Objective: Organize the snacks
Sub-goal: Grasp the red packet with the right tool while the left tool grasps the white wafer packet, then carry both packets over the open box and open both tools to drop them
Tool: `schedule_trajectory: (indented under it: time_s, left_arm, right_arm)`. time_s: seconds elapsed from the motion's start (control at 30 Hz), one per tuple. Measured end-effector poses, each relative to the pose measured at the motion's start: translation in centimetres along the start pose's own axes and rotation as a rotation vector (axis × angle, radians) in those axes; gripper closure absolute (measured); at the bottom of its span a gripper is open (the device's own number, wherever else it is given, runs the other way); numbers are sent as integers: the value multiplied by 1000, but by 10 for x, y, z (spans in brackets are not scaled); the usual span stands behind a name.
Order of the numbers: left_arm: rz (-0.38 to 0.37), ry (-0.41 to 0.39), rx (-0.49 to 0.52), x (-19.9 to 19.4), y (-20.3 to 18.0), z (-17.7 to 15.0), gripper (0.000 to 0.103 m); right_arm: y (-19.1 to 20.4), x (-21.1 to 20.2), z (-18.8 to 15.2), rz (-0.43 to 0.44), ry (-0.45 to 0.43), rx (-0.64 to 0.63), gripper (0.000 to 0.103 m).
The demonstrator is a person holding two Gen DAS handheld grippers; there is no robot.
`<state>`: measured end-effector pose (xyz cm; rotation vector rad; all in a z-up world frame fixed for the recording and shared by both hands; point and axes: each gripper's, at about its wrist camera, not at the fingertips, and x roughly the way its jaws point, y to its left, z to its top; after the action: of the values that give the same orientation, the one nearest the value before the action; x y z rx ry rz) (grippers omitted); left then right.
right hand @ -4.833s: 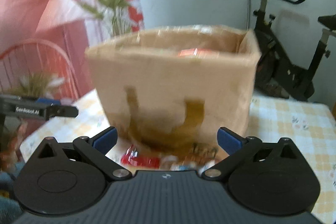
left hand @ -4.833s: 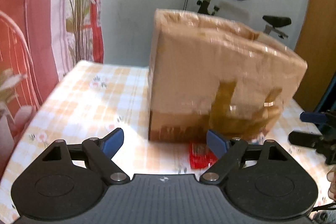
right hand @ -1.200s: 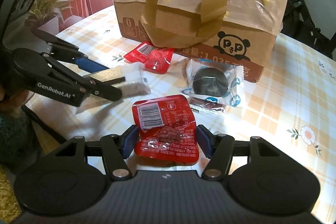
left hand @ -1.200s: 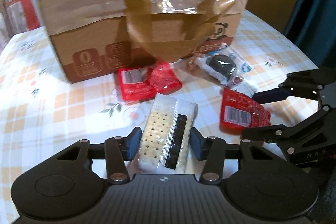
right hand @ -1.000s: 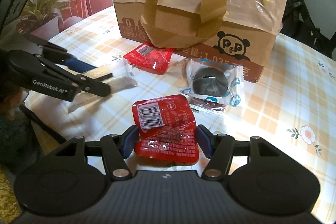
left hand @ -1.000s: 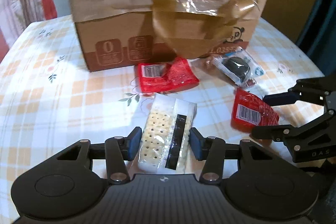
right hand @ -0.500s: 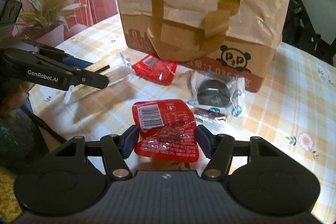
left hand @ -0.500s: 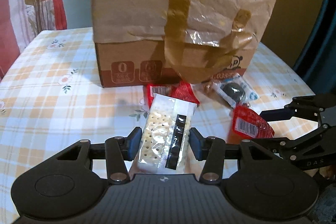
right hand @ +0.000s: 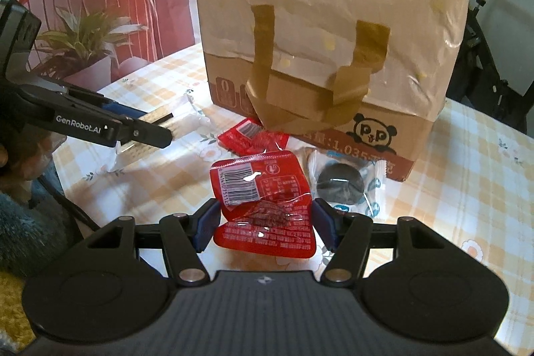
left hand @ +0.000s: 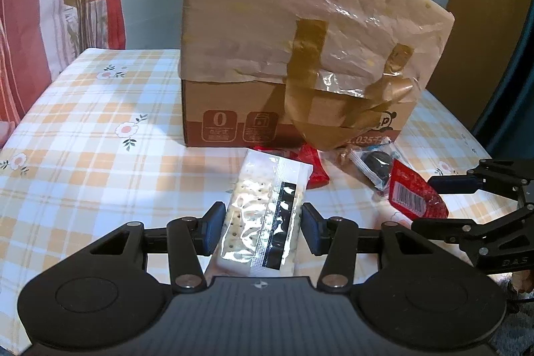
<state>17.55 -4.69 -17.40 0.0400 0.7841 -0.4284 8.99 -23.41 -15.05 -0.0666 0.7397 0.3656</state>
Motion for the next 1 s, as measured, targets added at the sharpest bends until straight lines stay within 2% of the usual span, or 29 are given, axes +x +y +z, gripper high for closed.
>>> schedule_trajectory:
  time_s: [0.23, 0.43, 0.6, 0.77, 0.9, 1.0]
  left_arm:
    - [10, -26, -14, -7, 3, 3, 51]
    - [21, -109, -35, -26, 9, 23, 51]
    - [6, -213, -64, -51, 15, 56, 51]
    - [-20, -310, -36, -71, 5, 94, 51]
    - [-34, -372, -3, -74, -6, 130, 51]
    - [-51, -402, 27, -67, -17, 156, 51]
  right_arm:
    - [1, -8, 5, -5, -29, -3, 40]
    - [1, -22, 17, -1, -82, -18, 40]
    - [-1, -44, 39, -14, -173, -32, 40]
    - [-5, -70, 69, -52, -285, -62, 40]
    - [-17, -81, 103, -63, -349, -77, 40]
    - [-33, -76, 133, -79, -364, -83, 40]
